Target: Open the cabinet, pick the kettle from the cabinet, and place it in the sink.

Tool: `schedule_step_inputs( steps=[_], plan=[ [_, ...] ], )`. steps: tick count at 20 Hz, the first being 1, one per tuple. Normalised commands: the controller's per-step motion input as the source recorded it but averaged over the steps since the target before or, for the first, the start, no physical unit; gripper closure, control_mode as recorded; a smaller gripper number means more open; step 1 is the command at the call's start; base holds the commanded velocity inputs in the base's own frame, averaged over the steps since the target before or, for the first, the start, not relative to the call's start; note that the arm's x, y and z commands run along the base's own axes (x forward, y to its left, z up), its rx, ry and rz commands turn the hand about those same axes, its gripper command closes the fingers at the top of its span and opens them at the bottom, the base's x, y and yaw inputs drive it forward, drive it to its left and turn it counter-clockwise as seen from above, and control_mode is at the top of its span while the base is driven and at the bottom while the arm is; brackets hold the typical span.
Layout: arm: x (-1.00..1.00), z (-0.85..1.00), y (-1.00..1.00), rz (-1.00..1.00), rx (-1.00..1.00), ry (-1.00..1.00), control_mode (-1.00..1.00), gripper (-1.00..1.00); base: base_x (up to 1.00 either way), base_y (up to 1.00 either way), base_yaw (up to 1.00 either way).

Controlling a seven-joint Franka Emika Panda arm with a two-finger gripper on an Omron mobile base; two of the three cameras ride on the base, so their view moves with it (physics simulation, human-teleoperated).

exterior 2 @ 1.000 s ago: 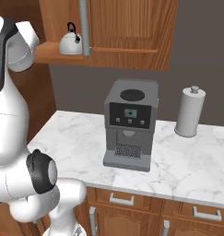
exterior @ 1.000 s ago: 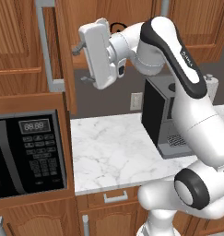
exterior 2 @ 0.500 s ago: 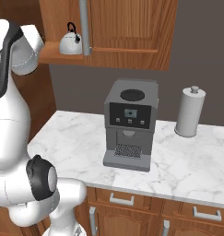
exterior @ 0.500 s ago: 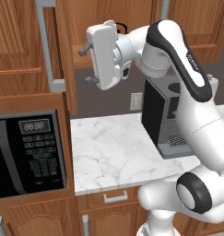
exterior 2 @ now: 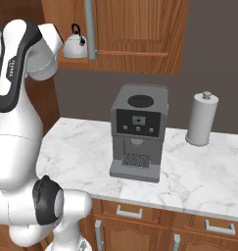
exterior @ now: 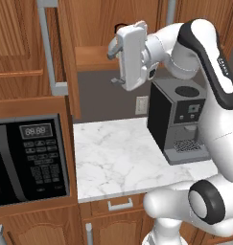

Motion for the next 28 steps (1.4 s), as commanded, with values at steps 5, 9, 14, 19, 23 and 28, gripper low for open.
schedule_step_inputs(
  steps=[5,9,14,19,23,28],
  plan=[
    [-0.13,0.06,-0.49,0.0,-0.02,-0.26,-1.0,-1.0,0.0,0.0,0.0],
    [-0.13,0.09,-0.44,-0.04,0.0,-0.26,-1.0,-1.0,0.0,0.0,0.0],
    [-0.13,0.05,-0.43,-0.11,-0.03,-0.26,-1.0,-1.0,0.0,0.0,0.0],
    [-0.13,0.03,-0.43,-0.08,-0.09,-0.36,-1.0,-1.0,0.0,0.0,0.0],
    [-0.08,0.0,-0.42,-0.16,-0.14,-0.29,-1.0,-1.0,0.0,0.0,0.0],
    [0.0,0.0,-0.36,-0.36,-0.17,-0.11,-1.0,-1.0,0.0,0.0,0.0]
  ],
)
